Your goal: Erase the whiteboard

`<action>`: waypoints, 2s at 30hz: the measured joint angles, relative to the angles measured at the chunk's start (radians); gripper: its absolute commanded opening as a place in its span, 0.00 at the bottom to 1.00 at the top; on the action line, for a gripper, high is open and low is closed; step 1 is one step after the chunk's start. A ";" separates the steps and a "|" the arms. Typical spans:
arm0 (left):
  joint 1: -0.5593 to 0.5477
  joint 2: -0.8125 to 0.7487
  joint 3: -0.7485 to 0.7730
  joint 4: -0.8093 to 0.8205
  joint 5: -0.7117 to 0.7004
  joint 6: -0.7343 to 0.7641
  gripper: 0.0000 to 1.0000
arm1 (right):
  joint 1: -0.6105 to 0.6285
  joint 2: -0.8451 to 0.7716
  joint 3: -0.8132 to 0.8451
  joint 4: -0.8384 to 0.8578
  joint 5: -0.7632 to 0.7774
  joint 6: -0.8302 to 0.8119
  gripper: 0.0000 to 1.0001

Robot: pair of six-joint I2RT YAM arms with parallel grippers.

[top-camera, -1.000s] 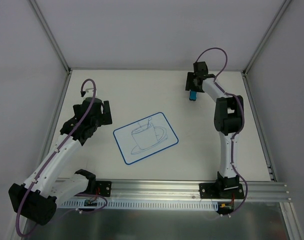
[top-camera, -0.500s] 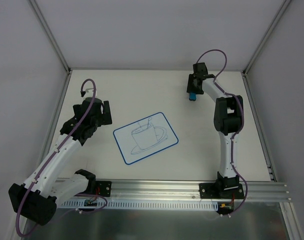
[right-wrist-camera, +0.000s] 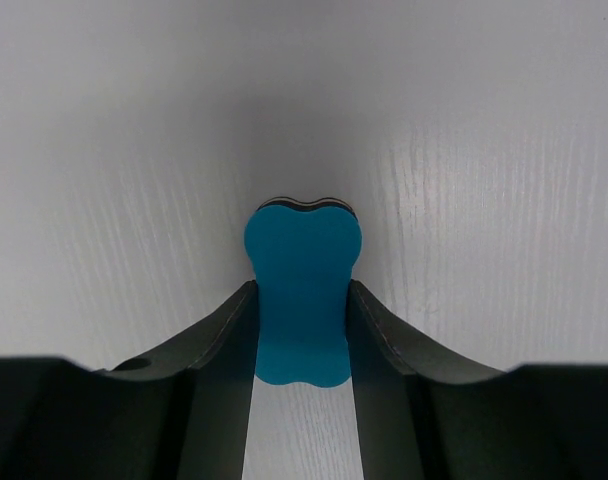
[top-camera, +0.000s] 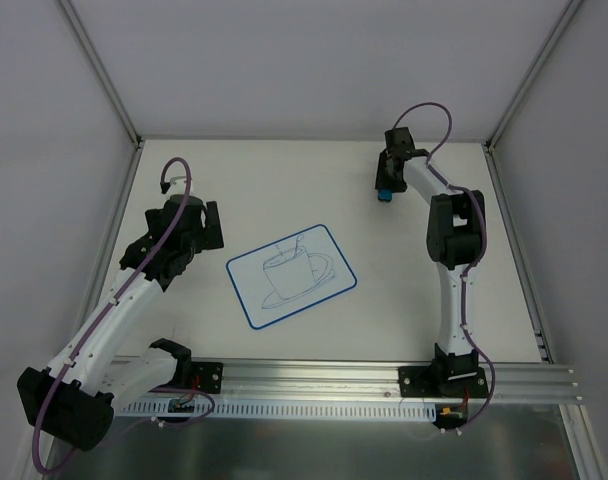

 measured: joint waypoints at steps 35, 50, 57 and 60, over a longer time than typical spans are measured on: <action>0.046 0.200 -0.085 -0.014 0.204 -0.357 0.72 | 0.600 -0.327 -0.279 0.022 0.003 -0.066 0.00; 0.046 0.437 -0.147 0.090 0.219 -0.484 0.42 | 0.752 -0.214 -0.269 0.063 0.013 0.005 0.00; 0.046 0.475 -0.164 0.138 0.237 -0.498 0.32 | 0.774 -0.148 -0.236 0.062 0.014 0.043 0.00; 0.046 0.481 -0.164 0.160 0.242 -0.509 0.19 | 0.784 -0.138 -0.219 0.069 0.020 0.061 0.00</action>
